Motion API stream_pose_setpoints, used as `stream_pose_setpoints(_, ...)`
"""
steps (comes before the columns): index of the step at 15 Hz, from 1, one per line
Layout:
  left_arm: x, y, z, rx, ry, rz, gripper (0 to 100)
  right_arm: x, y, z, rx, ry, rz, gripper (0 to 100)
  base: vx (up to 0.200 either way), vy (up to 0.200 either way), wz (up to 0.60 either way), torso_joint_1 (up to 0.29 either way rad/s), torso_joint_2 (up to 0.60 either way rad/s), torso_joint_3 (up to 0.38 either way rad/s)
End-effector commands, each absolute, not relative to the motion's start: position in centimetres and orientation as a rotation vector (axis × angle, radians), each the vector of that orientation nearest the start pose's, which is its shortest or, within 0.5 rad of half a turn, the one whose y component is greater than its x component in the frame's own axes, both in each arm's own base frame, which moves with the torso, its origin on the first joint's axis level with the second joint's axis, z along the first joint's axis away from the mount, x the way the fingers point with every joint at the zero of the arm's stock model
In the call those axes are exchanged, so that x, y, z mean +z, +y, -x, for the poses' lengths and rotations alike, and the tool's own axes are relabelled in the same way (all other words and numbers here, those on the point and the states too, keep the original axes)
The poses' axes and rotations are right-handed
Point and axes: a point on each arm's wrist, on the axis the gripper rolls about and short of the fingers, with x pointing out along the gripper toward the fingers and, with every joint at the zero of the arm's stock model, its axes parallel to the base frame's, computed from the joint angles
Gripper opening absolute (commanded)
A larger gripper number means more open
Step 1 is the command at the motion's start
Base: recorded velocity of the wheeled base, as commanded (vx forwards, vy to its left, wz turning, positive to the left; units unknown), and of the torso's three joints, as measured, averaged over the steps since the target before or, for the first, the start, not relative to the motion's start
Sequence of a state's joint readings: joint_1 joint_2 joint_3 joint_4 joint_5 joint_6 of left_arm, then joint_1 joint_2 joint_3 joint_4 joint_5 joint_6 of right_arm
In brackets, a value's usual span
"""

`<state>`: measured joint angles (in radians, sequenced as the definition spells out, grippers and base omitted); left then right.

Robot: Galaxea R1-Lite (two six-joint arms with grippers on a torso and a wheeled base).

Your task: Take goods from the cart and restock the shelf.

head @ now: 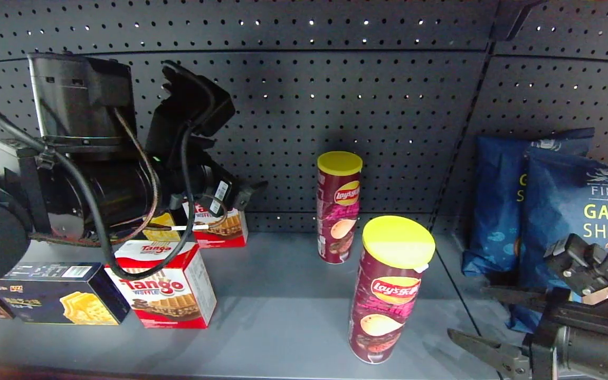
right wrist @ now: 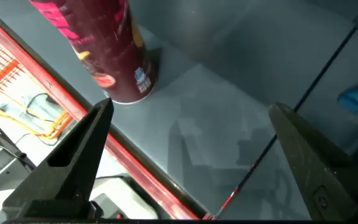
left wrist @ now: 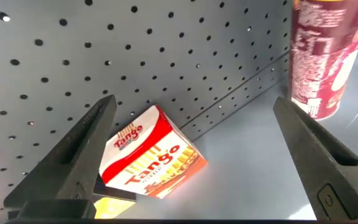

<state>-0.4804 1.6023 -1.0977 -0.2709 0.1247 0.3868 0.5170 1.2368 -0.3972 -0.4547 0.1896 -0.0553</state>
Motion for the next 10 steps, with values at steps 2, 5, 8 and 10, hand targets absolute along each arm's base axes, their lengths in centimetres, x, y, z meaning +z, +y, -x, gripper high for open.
stream_pose_setpoints(2, 25.8, -13.5, -26.6, -0.386, 0.147, -0.447, 100, 16.8, 10.0, -15.0, 0.753, 0.372, 0.128, 100, 0.0, 0.0, 0.0, 0.0, 0.0, 0.0)
stream_pose_setpoints(5, 25.7, -13.4, -26.6, -0.384, 0.149, -0.446, 100, 16.5, 10.4, -15.7, 0.755, 0.393, 0.135, 100, 0.0, 0.0, 0.0, 0.0, 0.0, 0.0)
stream_pose_setpoints(8, 25.9, -12.9, -27.0, -0.36, 0.152, -0.429, 100, 16.3, 11.2, -15.8, 0.782, 0.404, 0.143, 100, 0.0, 0.0, 0.0, 0.0, 0.0, 0.0)
stream_pose_setpoints(10, 25.8, -12.9, -27.0, -0.362, 0.154, -0.425, 100, 16.4, 11.6, -16.4, 0.783, 0.405, 0.144, 100, 0.0, 0.0, 0.0, 0.0, 0.0, 0.0)
